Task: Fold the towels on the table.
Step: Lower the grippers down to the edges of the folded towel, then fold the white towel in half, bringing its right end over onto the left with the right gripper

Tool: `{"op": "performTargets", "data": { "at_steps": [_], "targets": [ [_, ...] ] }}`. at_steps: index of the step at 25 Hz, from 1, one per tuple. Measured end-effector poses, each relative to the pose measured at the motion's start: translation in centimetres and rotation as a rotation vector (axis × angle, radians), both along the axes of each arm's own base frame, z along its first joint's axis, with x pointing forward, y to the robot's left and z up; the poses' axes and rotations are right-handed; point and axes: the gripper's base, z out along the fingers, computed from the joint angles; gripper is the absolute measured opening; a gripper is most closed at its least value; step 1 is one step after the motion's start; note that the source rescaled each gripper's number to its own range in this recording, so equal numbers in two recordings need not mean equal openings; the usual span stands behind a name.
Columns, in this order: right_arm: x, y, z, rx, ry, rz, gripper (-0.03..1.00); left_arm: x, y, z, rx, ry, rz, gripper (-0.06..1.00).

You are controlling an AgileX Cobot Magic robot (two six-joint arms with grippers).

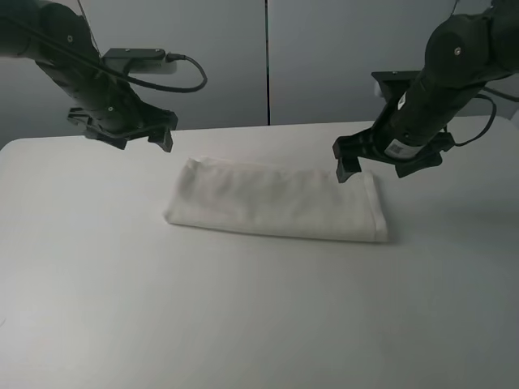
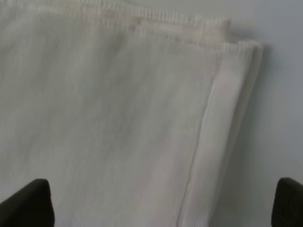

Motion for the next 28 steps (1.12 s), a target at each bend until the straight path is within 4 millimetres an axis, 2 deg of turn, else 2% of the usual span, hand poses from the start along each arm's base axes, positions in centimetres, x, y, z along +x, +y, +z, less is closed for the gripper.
{"op": "performTargets", "data": {
  "at_steps": [4, 13, 20, 26, 28],
  "targets": [
    [0.1, 0.1, -0.9, -0.010, 0.082, -0.026, 0.99, 1.0, -0.3, -3.0, 0.006, 0.131, -0.011, 0.99],
    [0.7, 0.7, -2.6, -0.008, 0.200, -0.058, 0.98, 2.2, -0.8, -6.4, 0.019, 0.197, -0.043, 0.99],
    [1.8, 0.8, -3.0, 0.024, 0.256, -0.101, 0.98, 2.9, -1.0, -7.5, 0.034, 0.218, -0.050, 0.99],
    [3.1, -1.7, -2.5, 0.112, 0.257, -0.201, 0.98, 3.4, -1.0, -8.3, 0.056, 0.239, -0.057, 0.99],
    [3.2, -2.0, -2.6, 0.111, 0.258, -0.200, 0.98, 3.5, -1.0, -8.7, 0.061, 0.251, -0.058, 0.99]
  ]
}}
